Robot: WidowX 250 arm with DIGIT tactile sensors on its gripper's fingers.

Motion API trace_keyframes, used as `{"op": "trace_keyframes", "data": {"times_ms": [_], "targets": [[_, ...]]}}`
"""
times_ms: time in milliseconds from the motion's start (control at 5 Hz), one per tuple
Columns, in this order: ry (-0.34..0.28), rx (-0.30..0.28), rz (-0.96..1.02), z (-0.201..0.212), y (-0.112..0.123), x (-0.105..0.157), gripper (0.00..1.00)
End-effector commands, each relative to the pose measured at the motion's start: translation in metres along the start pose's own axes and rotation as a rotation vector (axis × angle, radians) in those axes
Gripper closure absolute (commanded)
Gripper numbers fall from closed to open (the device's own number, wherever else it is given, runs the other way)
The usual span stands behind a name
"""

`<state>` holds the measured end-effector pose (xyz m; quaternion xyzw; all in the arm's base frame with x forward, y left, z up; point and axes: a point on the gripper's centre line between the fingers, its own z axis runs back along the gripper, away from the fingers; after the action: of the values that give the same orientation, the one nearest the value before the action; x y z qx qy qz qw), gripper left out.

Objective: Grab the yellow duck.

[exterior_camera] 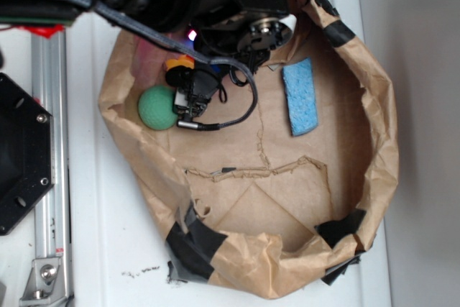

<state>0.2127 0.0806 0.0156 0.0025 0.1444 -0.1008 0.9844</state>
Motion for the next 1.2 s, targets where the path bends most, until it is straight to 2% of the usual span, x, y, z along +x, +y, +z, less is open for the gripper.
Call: {"op": "trace_keyframes", "data": {"times_ms": [0,200,400,600,800,1000], "targets": [[-0.177,-0.069,0.022,0.029,0.001,0.002,0.00],[-0.187,-0.093,-0.007,0.036,-0.009,0.009,0.00],[-0.158,-0.069,-0.014,0.028,-0.013,0.010,0.00],[-0.094,-0.025,-0.020,0.015,-0.012,0.014,0.00],[-0.028,0.011,0.004,0.002,-0.001,0.013,0.00],[0.062,0.088,0.011,-0.002,0.005,0.008,1.00]]}}
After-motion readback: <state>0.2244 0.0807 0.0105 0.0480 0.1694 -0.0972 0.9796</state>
